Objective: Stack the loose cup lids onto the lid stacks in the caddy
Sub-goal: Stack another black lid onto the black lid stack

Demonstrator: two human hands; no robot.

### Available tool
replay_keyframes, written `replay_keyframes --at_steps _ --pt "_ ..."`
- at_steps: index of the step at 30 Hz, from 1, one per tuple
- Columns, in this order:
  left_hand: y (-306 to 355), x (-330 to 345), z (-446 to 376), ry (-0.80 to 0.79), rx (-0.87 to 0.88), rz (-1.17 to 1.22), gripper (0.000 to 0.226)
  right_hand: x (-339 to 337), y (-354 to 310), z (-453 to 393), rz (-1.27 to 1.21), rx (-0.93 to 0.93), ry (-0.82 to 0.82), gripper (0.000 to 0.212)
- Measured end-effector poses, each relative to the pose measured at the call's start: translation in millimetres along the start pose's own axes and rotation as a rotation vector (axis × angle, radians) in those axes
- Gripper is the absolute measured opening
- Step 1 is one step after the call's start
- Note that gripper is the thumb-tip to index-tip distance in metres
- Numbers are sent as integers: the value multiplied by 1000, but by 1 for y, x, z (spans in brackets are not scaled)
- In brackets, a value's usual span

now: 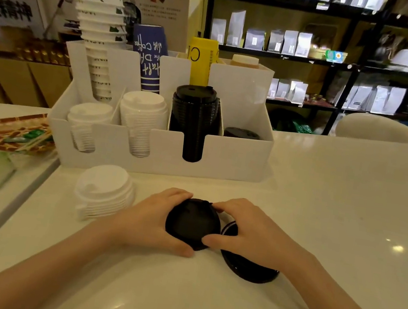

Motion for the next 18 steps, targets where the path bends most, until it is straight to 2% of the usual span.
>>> replay_keyframes --at_steps 5,8,18 --pt "2 -5 -1 34 20 52 96 2 1 -2 -34 -13 13 49" --pt "5 -12 -2 47 17 83 101 0 3 -4 -84 -22 48 51" --pt "36 -73 -13 239 144 231 97 -47 2 -26 -262 -77 273 48"
Point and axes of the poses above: each hand's wrist, its own z-axis away from the middle knuckle, its own x-axis out of the palm, y = z × x, the point moved 6 cm from there along -z, towards the middle knuckle, and after that the axes turned 10 degrees about z, right-handed, at the moved point
